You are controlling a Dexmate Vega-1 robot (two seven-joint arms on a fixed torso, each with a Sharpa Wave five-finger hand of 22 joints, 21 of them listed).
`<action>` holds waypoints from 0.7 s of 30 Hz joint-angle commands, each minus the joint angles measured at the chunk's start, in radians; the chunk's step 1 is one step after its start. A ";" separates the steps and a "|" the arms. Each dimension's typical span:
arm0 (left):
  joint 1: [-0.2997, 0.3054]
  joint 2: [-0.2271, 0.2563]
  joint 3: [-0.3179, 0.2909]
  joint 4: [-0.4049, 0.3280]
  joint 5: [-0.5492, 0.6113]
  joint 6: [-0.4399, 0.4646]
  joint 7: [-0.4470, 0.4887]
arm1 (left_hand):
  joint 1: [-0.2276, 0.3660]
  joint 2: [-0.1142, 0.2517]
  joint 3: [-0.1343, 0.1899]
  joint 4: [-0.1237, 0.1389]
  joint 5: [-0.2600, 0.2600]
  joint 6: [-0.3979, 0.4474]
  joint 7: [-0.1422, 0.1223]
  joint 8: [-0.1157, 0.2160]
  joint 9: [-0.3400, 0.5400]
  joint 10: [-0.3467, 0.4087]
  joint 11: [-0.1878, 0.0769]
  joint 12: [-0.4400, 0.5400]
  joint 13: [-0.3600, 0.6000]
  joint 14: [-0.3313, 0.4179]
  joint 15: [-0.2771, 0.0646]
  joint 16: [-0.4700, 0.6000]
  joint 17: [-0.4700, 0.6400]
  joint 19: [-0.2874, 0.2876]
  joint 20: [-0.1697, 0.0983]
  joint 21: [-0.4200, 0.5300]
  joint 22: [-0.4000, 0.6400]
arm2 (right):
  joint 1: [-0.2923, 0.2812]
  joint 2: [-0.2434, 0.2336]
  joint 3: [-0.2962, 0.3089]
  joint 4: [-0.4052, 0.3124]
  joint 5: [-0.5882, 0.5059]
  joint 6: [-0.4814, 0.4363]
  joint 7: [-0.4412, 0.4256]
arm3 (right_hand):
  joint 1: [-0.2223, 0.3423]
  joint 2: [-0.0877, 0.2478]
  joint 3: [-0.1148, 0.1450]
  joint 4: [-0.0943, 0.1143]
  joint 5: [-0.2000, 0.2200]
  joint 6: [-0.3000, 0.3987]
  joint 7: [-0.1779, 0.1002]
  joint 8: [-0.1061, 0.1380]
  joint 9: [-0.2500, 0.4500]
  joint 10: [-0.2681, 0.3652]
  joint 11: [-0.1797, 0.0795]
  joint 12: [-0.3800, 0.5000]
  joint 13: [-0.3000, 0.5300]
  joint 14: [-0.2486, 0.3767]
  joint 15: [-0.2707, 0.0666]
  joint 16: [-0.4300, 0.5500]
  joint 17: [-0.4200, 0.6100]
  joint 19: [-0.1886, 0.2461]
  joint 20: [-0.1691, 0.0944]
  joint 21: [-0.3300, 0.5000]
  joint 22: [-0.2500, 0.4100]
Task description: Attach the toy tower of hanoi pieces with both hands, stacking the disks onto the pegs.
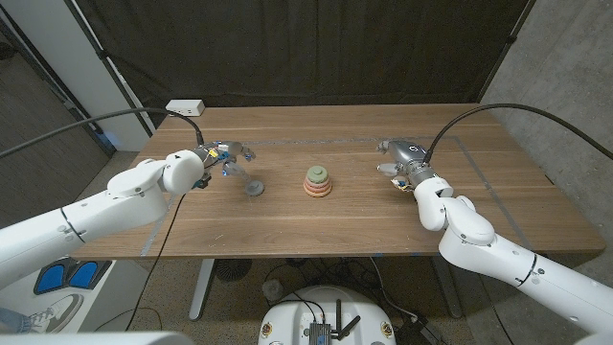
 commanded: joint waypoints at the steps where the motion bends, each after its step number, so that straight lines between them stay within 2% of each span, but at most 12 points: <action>1: -0.024 -0.015 0.019 0.049 0.020 -0.064 -0.074 | -0.003 -0.010 -0.007 -0.003 -0.005 -0.017 0.006 -0.002 -0.001 -0.012 0.002 -0.001 -0.002 -0.003 -0.065 0.004 -0.001 -0.006 -0.134 0.005 0.002 | 0.016 0.009 -0.016 0.009 -0.010 -0.006 0.016 | 0.001 0.009 0.000 0.006 0.007 -0.002 -0.003 0.009 0.002 0.008 -0.002 -0.004 0.005 -0.001 -0.009 -0.003 0.002 -0.003 -0.032 0.001 0.001; 10: -0.034 -0.024 0.031 0.069 0.050 -0.097 -0.103 | -0.003 -0.014 -0.015 -0.003 -0.008 -0.048 0.015 0.000 -0.005 -0.041 0.015 0.000 -0.009 -0.008 -0.065 0.005 -0.005 -0.013 -0.134 0.003 0.001 | 0.027 0.014 -0.025 0.012 -0.018 -0.007 0.024 | 0.001 0.011 -0.002 0.007 0.008 -0.004 -0.003 0.009 0.002 0.008 -0.003 -0.005 0.007 -0.001 -0.009 -0.004 0.003 -0.003 -0.033 0.002 0.001; 21: -0.013 -0.032 0.032 0.085 0.092 -0.119 -0.086 | -0.001 -0.013 -0.021 -0.002 -0.011 -0.030 0.015 0.014 -0.008 -0.025 0.008 0.012 -0.016 -0.009 -0.065 0.009 -0.007 -0.012 -0.134 0.003 0.001 | 0.042 0.023 -0.039 0.012 -0.034 -0.012 0.043 | 0.001 0.012 -0.003 0.007 0.009 -0.003 -0.004 0.009 0.002 0.009 -0.004 -0.006 0.008 -0.008 -0.009 -0.012 -0.002 -0.005 -0.033 0.001 0.000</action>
